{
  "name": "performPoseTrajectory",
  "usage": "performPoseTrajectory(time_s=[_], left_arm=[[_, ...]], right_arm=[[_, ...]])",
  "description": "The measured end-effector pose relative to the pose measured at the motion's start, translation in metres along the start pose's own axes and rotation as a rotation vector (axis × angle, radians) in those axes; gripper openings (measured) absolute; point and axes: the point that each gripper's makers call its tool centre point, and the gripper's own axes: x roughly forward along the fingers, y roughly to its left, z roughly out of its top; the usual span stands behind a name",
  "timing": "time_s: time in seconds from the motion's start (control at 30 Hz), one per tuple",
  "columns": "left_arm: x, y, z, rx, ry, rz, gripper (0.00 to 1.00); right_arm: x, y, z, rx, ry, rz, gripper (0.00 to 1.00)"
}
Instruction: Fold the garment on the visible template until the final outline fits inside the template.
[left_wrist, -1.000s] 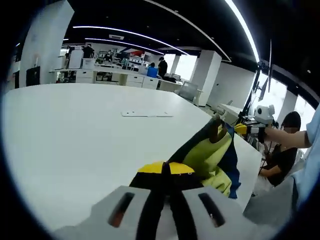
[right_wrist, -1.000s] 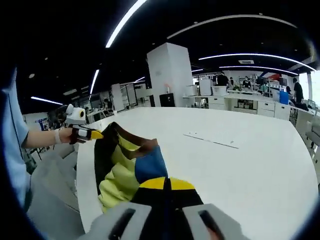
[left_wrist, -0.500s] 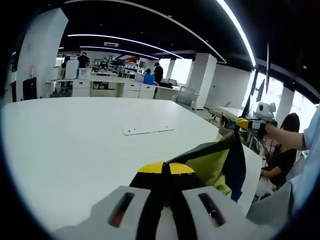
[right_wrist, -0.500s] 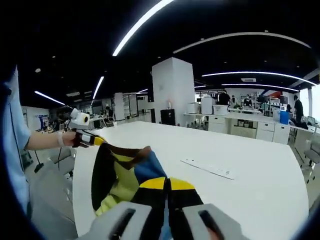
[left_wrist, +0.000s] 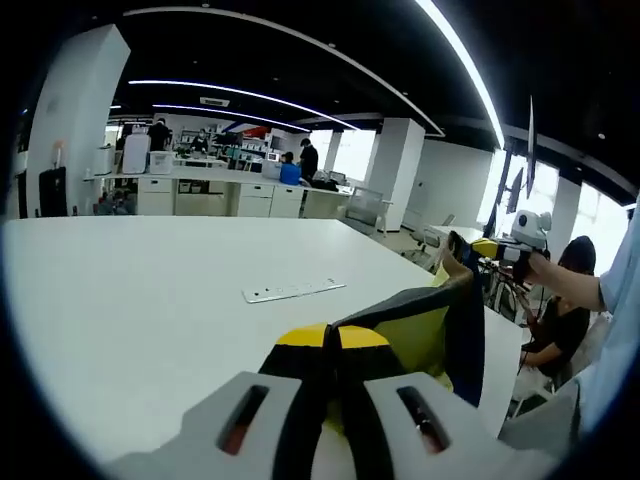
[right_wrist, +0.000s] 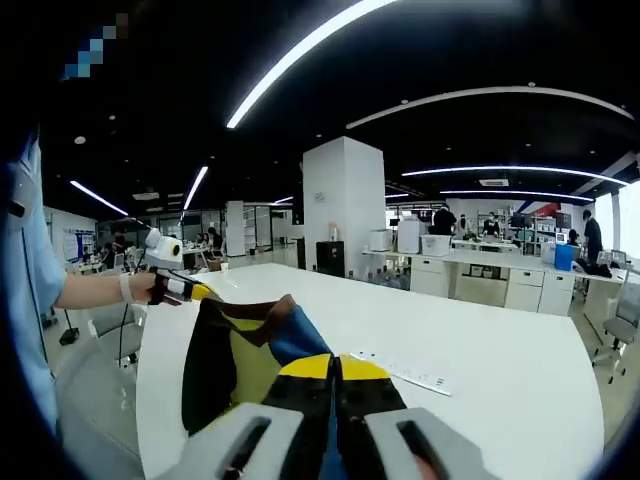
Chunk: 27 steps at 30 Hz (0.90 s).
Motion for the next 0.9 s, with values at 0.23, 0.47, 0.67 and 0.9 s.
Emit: performPoseTrajectory(time_s=[0.23,0.47,0.67,0.9], left_arm=[[0.026,0.025,0.006,-0.031,0.014,-0.005,0.00],[0.072,0.061,-0.017,-0.066,0.089,0.006,0.00],[0.118,0.096,-0.049,-0.081,0.192,0.003,0.00],[0.155,0.110,-0.078,-0.096,0.248,-0.001,0.00]], right_arm=[[0.017,-0.006,-0.002,-0.017,0.012,-0.001,0.00],[0.046,-0.058,-0.033,0.065,0.060,-0.037,0.00],[0.079,-0.093,-0.081,0.100,0.143,-0.062,0.00],[0.108,-0.126,-0.130,0.143,0.226,-0.077,0.00]])
